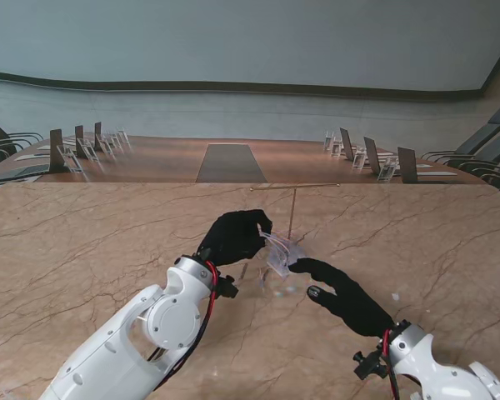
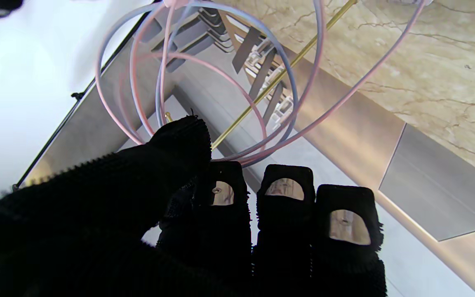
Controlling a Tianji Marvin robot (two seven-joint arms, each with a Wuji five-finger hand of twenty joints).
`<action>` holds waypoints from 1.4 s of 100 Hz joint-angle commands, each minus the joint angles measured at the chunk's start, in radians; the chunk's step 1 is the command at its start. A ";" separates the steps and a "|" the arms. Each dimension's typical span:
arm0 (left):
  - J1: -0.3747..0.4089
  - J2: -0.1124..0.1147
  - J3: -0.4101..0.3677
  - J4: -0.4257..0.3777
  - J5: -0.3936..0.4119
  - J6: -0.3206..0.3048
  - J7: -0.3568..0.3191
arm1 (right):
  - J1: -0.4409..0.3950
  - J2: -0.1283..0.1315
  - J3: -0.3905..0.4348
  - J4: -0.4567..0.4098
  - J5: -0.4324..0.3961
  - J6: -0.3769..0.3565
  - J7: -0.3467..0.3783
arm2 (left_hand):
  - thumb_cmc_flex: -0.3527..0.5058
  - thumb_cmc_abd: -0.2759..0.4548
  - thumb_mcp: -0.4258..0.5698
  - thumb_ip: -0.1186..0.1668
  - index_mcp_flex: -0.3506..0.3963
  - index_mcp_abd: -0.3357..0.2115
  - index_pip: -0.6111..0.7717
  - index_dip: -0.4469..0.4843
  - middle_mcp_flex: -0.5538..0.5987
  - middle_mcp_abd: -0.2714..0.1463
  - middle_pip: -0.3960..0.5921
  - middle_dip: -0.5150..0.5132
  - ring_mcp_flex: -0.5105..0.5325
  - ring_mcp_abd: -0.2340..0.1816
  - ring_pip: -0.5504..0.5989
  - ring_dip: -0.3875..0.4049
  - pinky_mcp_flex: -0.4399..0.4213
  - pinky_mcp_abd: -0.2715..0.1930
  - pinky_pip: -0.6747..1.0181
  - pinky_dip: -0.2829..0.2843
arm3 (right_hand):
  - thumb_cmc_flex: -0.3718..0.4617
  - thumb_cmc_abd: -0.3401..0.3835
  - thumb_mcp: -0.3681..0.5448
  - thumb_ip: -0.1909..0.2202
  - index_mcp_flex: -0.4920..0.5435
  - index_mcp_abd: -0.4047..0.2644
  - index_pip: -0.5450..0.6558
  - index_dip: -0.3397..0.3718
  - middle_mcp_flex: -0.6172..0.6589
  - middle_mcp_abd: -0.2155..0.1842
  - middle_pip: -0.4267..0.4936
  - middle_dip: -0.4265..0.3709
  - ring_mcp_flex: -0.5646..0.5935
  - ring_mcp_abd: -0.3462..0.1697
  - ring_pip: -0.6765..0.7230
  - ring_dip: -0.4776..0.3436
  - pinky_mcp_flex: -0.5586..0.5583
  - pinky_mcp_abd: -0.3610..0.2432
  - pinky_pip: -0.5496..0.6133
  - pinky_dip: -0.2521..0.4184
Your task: Take the wired earphone off the rack, coil the cable and place them on the table
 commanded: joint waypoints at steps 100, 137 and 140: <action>0.034 0.050 0.056 -0.125 0.019 -0.043 -0.181 | 0.020 -0.012 0.116 0.039 -0.082 -0.032 -0.039 | 0.015 0.030 0.023 0.000 0.016 -0.047 -0.007 0.087 0.014 -0.087 0.036 0.036 -0.009 0.011 0.019 0.004 -0.008 -0.016 0.084 -0.005 | 0.291 -0.034 0.021 0.142 0.008 0.016 0.081 0.035 0.055 0.115 0.176 0.085 0.191 0.179 0.178 0.149 0.055 0.176 0.228 0.070; 0.022 0.058 0.068 -0.152 -0.007 -0.056 -0.226 | 0.053 -0.007 0.086 0.067 -0.148 0.047 -0.026 | 0.017 0.035 0.020 -0.004 0.018 -0.043 -0.017 0.097 0.017 -0.079 0.035 0.034 -0.008 0.016 0.016 0.005 -0.011 -0.008 0.082 0.005 | 0.357 -0.190 0.333 0.241 -0.047 -0.158 0.209 0.135 0.092 0.146 0.383 0.165 0.275 0.194 0.417 0.267 0.106 0.235 0.443 0.127; 0.019 0.058 0.070 -0.153 -0.010 -0.059 -0.228 | 0.057 -0.007 0.081 0.071 -0.154 0.054 -0.025 | 0.016 0.036 0.018 -0.005 0.018 -0.044 -0.017 0.098 0.016 -0.080 0.035 0.034 -0.008 0.016 0.016 0.005 -0.011 -0.008 0.082 0.005 | 0.357 -0.198 0.350 0.235 -0.051 -0.174 0.218 0.149 0.097 0.149 0.409 0.174 0.281 0.198 0.451 0.283 0.109 0.242 0.467 0.136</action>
